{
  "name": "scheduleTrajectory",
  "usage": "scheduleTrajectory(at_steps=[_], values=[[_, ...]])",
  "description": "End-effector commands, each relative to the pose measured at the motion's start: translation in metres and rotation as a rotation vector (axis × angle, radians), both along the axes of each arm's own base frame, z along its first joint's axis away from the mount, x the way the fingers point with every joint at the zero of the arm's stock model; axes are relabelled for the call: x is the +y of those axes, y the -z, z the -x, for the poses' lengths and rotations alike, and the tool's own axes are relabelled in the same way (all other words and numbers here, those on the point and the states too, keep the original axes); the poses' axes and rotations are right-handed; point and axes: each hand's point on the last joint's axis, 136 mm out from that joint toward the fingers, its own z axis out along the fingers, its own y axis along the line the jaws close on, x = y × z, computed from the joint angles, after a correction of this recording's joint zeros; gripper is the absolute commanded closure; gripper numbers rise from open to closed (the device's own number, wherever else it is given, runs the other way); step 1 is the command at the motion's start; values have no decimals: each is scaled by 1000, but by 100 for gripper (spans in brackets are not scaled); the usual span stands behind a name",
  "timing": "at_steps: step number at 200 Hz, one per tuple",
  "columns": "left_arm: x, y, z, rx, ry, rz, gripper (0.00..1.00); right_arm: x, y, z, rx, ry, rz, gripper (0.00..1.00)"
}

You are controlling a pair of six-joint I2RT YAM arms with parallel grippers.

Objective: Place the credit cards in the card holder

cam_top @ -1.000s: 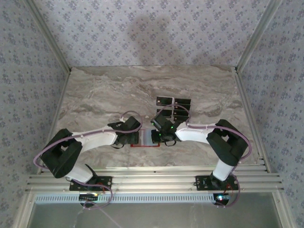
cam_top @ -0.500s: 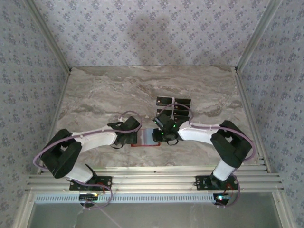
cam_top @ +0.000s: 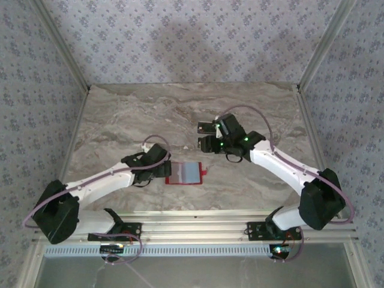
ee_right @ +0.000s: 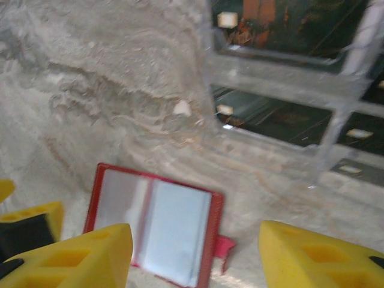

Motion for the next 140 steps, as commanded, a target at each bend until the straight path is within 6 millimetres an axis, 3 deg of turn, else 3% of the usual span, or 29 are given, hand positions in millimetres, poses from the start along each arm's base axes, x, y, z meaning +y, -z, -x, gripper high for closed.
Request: scheduleTrajectory(at_steps=[1, 46, 140], values=[[12, -14, -6, -46, -50, 22, 1, -15, 8, -4, 15, -65, 89, 39], [20, -13, -12, -51, -94, 99, 0, -45, 22, -23, -39, -148, 279, 39], [14, -7, -6, -29, -91, 174, 0, -70, 56, -36, -45, -233, 445, 41]])
